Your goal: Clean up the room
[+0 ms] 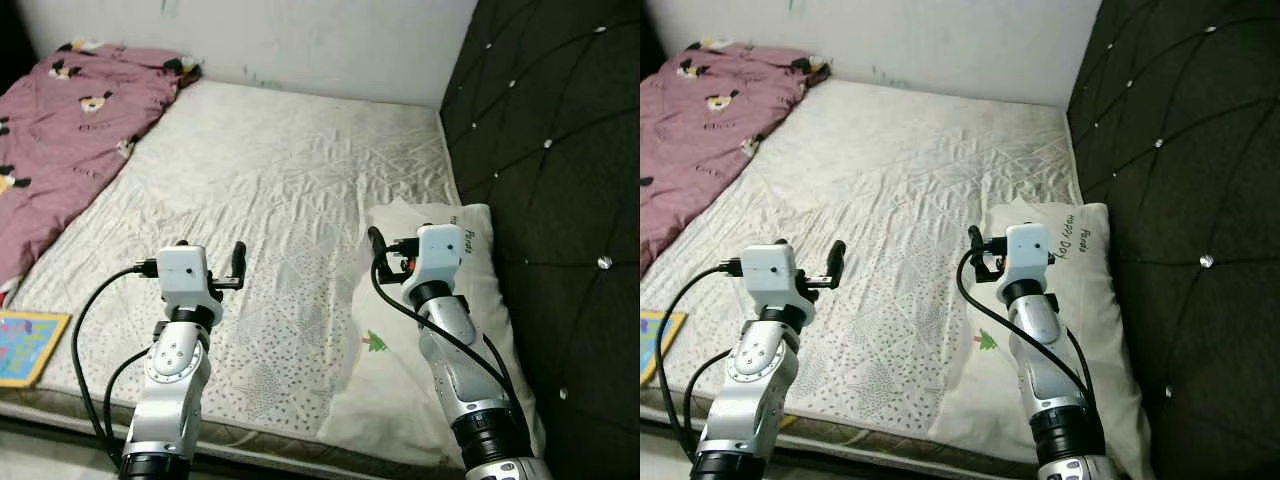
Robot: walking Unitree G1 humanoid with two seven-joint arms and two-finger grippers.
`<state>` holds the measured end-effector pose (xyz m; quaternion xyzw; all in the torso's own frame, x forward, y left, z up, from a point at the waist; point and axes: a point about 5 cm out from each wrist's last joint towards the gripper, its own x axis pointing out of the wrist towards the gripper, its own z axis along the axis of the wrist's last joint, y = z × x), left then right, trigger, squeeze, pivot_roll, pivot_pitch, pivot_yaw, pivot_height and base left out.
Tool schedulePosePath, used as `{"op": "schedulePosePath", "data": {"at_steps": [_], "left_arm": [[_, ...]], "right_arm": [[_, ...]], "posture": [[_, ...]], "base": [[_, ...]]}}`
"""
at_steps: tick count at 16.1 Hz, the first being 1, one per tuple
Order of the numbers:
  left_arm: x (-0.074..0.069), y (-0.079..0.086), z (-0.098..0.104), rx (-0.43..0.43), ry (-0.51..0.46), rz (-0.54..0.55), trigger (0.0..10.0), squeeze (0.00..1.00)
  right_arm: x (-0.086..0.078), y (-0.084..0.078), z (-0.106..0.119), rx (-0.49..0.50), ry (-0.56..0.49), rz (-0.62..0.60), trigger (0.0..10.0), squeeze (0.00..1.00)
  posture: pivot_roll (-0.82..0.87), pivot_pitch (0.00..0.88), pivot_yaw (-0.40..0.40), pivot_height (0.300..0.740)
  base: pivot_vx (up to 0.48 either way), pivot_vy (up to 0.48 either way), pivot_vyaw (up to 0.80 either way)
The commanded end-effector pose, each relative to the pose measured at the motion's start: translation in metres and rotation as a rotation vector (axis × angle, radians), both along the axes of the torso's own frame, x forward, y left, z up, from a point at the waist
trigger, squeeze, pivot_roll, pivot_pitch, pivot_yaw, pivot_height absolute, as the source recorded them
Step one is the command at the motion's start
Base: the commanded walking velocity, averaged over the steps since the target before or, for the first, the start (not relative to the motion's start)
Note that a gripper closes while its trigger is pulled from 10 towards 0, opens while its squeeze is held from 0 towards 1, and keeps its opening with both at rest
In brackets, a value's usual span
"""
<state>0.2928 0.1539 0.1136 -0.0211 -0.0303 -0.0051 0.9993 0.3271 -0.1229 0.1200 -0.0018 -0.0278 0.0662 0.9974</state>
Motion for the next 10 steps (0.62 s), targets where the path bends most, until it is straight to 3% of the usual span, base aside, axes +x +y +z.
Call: {"op": "schedulePosePath", "data": {"at_steps": [1,5,10], "left_arm": [[0.0015,-0.0035,0.0008,-0.003,0.0,-0.01,10.0,0.0],[0.0023,-0.0036,0.0015,-0.005,-0.002,-0.01,10.0,0.0],[0.0015,-0.0065,0.0004,-0.012,0.001,-0.012,10.0,0.0]], "right_arm": [[0.0018,-0.0032,0.0005,-0.004,-0.003,-0.015,10.0,0.0],[0.0012,-0.0004,-0.0001,0.046,0.011,-0.003,10.0,0.0],[0.0031,-0.0015,-0.0009,0.038,0.016,-0.004,10.0,0.0]], "posture": [[0.02,0.035,-0.012,0.74],[0.02,0.034,-0.011,0.74],[0.02,0.036,-0.014,0.74]], "base": [[0.0,0.337,0.0],[0.0,0.337,0.0],[0.0,0.361,-0.76]]}}
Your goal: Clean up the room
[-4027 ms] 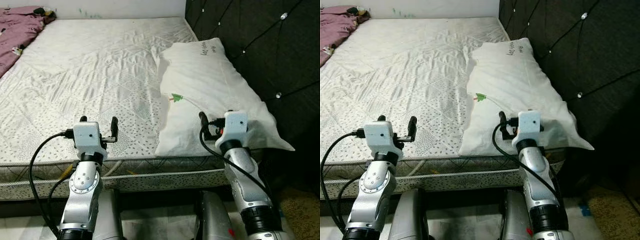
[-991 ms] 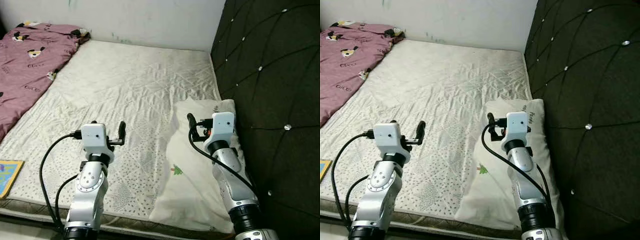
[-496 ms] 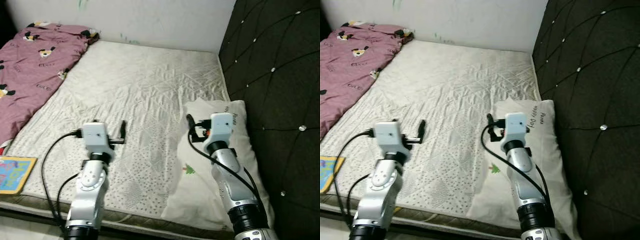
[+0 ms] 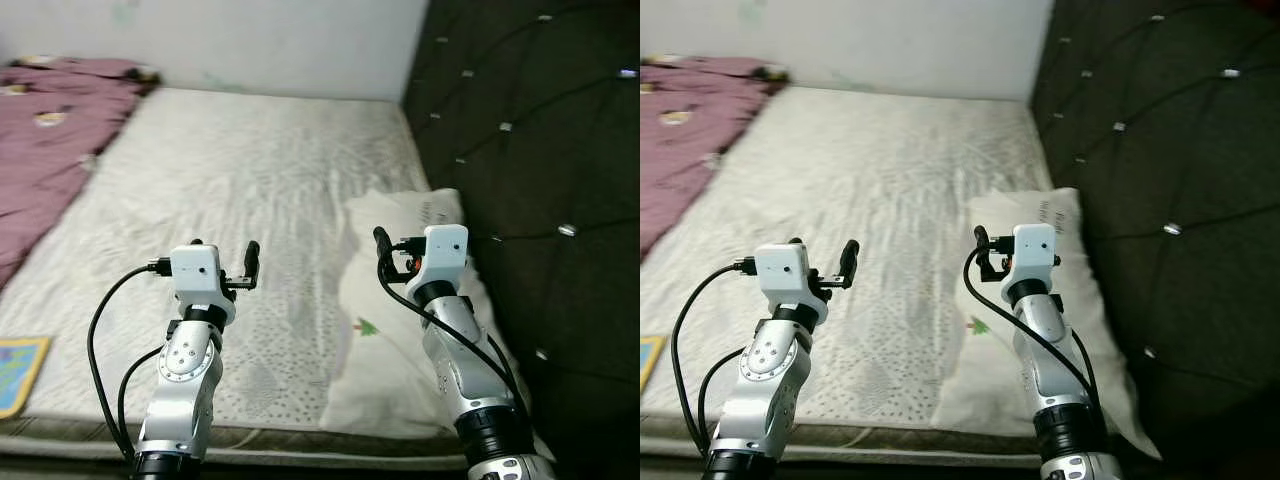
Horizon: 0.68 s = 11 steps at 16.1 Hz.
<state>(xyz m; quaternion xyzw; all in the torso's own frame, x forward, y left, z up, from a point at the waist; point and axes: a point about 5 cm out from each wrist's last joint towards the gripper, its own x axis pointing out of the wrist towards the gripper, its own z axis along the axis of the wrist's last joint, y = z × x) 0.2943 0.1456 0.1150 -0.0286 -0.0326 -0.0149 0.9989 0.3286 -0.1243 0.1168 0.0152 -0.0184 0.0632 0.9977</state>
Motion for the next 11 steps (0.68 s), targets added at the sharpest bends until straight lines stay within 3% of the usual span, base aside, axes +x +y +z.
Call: {"op": "schedulePosePath", "data": {"at_steps": [1,11], "left_arm": [[0.0001,0.0023,-0.0009,0.002,0.005,0.01,10.0,0.0],[0.0016,0.0003,0.0009,0.001,0.0,0.001,10.0,0.0]], "right_arm": [[0.0017,-0.0004,0.0018,0.004,-0.002,0.001,10.0,0.0],[0.0023,-0.0017,-0.0016,-0.02,0.006,-0.005,10.0,0.0]], "posture": [[0.02,0.036,-0.014,0.74],[0.02,0.028,-0.013,0.74]], "base": [[0.0,0.394,0.0],[0.0,0.425,0.0]]}}
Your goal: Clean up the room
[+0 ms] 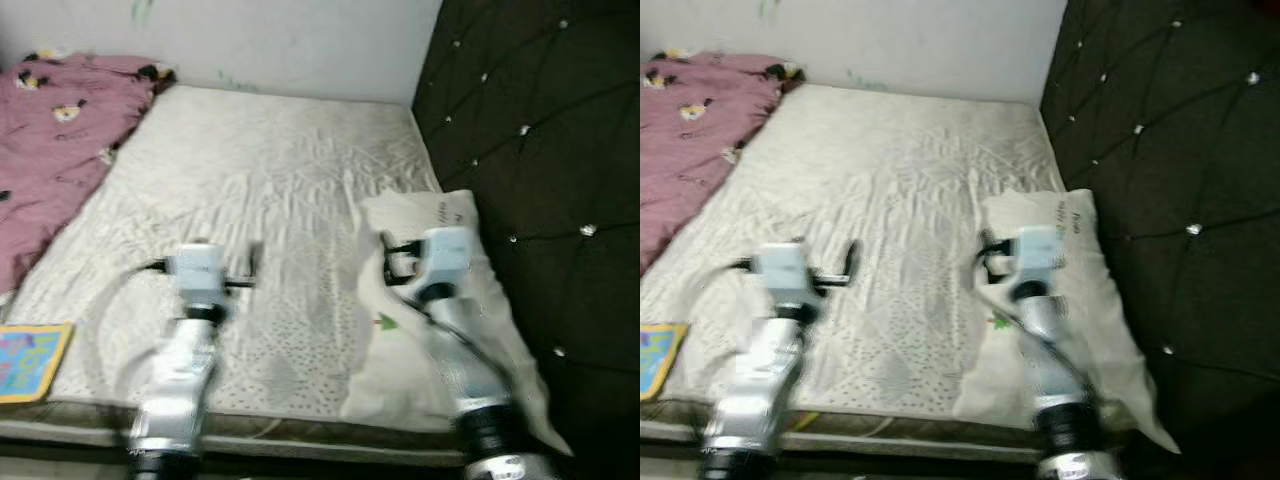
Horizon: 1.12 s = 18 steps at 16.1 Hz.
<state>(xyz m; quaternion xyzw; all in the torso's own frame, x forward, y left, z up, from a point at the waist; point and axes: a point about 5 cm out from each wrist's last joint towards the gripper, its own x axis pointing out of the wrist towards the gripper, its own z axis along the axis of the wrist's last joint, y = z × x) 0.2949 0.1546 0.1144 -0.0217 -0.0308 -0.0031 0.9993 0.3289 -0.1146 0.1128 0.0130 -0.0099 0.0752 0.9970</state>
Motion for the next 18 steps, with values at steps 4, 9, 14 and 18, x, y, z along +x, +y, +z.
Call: {"op": "schedulePosePath", "data": {"at_steps": [4,9,14,18], "left_arm": [[0.0,-0.01,0.0,-0.016,0.005,-0.024,10.0,0.0],[0.001,-0.009,0.001,-0.015,-0.001,-0.023,10.0,0.0],[0.001,-0.009,0.001,-0.013,-0.002,-0.022,10.0,0.0],[0.002,-0.009,0.001,-0.014,0.001,-0.014,10.0,0.0]], "right_arm": [[0.001,-0.01,0.001,-0.026,-0.013,-0.026,10.0,0.0],[0.001,-0.01,-0.001,-0.044,-0.013,-0.018,10.0,0.0],[0.0,-0.002,-0.011,-0.036,0.059,0.009,10.0,0.0],[0.002,0.003,-0.007,-0.101,0.005,0.053,10.0,0.0]], "posture": [[0.02,0.025,-0.013,0.74],[0.02,0.029,-0.014,0.74],[0.02,0.037,-0.015,0.74],[0.02,0.035,-0.012,0.74]], "base": [[0.0,0.48,0.0],[0.0,0.48,0.0],[0.0,0.48,0.0],[0.0,0.48,0.0]]}}
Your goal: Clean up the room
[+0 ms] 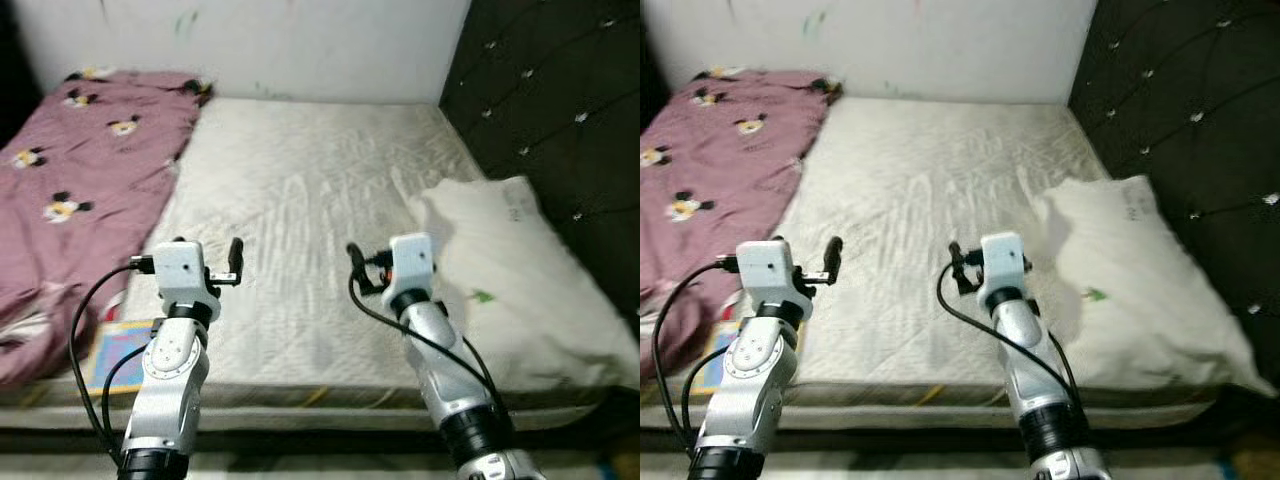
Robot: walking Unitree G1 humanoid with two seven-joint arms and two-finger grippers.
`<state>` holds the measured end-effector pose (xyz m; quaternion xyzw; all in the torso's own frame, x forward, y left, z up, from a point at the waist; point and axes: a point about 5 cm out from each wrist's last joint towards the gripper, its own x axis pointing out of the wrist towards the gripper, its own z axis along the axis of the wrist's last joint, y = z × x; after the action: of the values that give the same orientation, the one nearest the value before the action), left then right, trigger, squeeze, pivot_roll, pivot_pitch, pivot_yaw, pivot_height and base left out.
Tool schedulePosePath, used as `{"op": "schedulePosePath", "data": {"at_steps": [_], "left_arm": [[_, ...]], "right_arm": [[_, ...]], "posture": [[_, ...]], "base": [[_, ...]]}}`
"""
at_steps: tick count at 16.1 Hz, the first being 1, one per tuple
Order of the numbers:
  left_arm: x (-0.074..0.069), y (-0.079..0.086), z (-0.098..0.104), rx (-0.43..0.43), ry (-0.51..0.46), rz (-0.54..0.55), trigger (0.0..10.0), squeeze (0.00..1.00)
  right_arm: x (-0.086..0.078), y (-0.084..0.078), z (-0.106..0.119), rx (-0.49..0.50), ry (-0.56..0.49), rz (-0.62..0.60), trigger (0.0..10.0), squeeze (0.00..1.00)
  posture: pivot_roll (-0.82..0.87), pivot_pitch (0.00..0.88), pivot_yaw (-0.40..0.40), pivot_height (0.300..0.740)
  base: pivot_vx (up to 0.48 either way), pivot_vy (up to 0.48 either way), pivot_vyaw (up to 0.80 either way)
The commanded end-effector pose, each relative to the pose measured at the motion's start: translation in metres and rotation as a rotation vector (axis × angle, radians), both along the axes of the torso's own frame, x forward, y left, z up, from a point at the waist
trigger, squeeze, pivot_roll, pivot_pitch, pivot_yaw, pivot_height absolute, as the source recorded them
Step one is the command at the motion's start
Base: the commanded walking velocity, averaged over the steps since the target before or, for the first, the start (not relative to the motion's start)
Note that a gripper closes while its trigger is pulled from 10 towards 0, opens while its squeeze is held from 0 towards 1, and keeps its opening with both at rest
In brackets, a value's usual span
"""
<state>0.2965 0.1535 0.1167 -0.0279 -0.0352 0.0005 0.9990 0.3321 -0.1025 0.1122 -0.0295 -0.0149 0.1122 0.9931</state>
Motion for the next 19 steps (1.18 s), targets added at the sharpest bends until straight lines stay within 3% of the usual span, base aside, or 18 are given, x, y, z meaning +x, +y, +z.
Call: {"op": "schedulePosePath", "data": {"at_steps": [1,3,8,16,19], "left_arm": [[0.001,-0.008,-0.002,-0.001,0.01,-0.02,10.0,0.0],[0.002,-0.009,-0.004,-0.009,0.019,-0.02,10.0,0.0],[0.004,-0.007,-0.001,-0.01,0.012,-0.018,10.0,0.0],[0.0,-0.012,0.005,-0.026,-0.03,-0.087,10.0,0.0],[-0.001,-0.013,0.005,-0.035,-0.033,-0.099,10.0,0.0]], "right_arm": [[0.0,-0.009,-0.006,-0.011,0.021,-0.024,10.0,0.0],[0.004,-0.007,-0.007,0.051,0.054,-0.067,10.0,0.0],[0.004,0.009,-0.005,0.063,0.031,-0.055,10.0,0.0],[0.006,0.003,-0.005,0.097,0.025,-0.068,10.0,0.0],[0.006,0.005,-0.006,0.094,0.028,-0.065,10.0,0.0]], "posture": [[0.02,0.035,-0.012,0.74],[0.02,0.027,-0.009,0.74],[0.04,0.045,-0.013,0.74],[0.04,0.052,-0.017,0.74],[0.04,0.051,-0.014,0.74]], "base": [[0.0,0.48,0.0],[0.0,0.48,0.0],[0.0,0.439,0.0],[0.0,0.0,0.0],[0.267,0.0,-0.69]]}}
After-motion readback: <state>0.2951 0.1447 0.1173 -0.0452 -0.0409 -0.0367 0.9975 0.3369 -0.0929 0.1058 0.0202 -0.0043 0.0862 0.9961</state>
